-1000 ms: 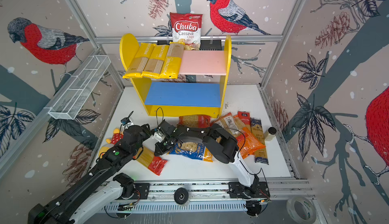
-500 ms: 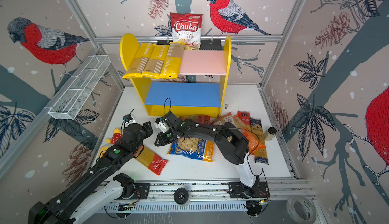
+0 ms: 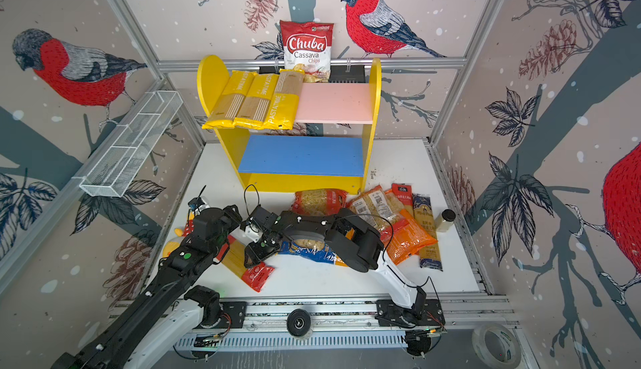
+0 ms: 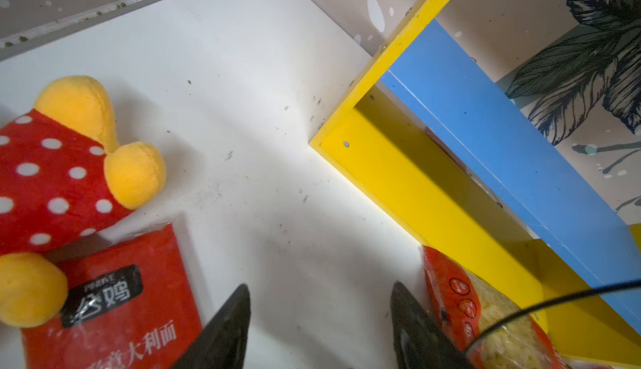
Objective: Arrange pasta packages on shelves
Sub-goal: Pick up the pasta bag from the bottom-left of the table, then place the pasta bag in the pasta bag.
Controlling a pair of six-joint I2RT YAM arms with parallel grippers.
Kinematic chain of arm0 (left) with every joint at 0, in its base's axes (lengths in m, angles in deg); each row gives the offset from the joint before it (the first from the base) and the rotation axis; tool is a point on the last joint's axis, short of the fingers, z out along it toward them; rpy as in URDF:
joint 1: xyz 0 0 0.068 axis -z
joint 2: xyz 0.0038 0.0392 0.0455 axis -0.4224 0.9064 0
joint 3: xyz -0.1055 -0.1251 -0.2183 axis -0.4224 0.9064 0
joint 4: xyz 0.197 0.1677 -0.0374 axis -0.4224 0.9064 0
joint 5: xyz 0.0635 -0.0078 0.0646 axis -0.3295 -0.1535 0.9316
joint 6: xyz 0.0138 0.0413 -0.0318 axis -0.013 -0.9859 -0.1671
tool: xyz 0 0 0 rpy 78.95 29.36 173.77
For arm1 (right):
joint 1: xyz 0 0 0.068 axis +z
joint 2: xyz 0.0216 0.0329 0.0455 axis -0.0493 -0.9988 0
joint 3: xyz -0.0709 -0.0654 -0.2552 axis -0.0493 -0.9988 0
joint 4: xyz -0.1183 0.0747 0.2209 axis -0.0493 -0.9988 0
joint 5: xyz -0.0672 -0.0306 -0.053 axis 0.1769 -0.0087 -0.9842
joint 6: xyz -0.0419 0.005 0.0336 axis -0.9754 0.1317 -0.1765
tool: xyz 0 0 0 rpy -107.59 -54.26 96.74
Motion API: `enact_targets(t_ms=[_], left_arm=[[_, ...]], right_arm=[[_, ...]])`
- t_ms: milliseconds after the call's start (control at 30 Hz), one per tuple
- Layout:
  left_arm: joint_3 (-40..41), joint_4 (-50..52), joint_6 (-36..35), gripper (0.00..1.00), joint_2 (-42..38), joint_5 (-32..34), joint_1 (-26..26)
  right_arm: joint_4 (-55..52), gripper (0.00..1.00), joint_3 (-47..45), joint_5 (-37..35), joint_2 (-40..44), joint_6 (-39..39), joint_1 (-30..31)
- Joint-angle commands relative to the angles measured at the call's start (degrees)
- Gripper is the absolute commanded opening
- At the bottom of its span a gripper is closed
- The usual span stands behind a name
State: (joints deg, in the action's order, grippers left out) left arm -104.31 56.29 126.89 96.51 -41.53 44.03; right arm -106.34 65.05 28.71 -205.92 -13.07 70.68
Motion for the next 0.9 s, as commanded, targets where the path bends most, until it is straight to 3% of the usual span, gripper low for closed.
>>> enact_targets(t_ms=[0, 167, 300, 467, 633, 867], left_arm=[[0.23, -1.02, -0.52, 0.63, -0.6, -0.76, -0.14], [-0.13, -1.56, -1.34, 0.63, -0.56, -1.48, -0.15], [-1.07, -2.47, -1.96, 0.63, 0.0, -3.75, -0.13], [-2.95, -4.71, -4.28, 0.63, 1.01, -7.2, -0.09], [-3.17, -11.76, -6.63, 0.64, 2.89, -15.91, -0.13], [-0.1, -25.42, -2.17, 0.66, 8.42, -27.35, 2.12]], right_arm=[[-4.63, 0.37, -0.2, -1.63, -0.8, -0.88, 0.04], [-0.88, 0.11, -2.36, -0.75, 3.68, 0.02, -1.12], [4.04, 0.01, -6.16, 2.2, 9.54, 2.71, -3.58], [5.23, 0.0, -11.3, 1.81, 18.27, 4.14, -8.4], [7.31, 0.0, -20.31, -1.26, 28.66, 6.95, -15.09], [13.06, 0.0, -38.86, -3.74, 42.8, 15.16, -23.43]])
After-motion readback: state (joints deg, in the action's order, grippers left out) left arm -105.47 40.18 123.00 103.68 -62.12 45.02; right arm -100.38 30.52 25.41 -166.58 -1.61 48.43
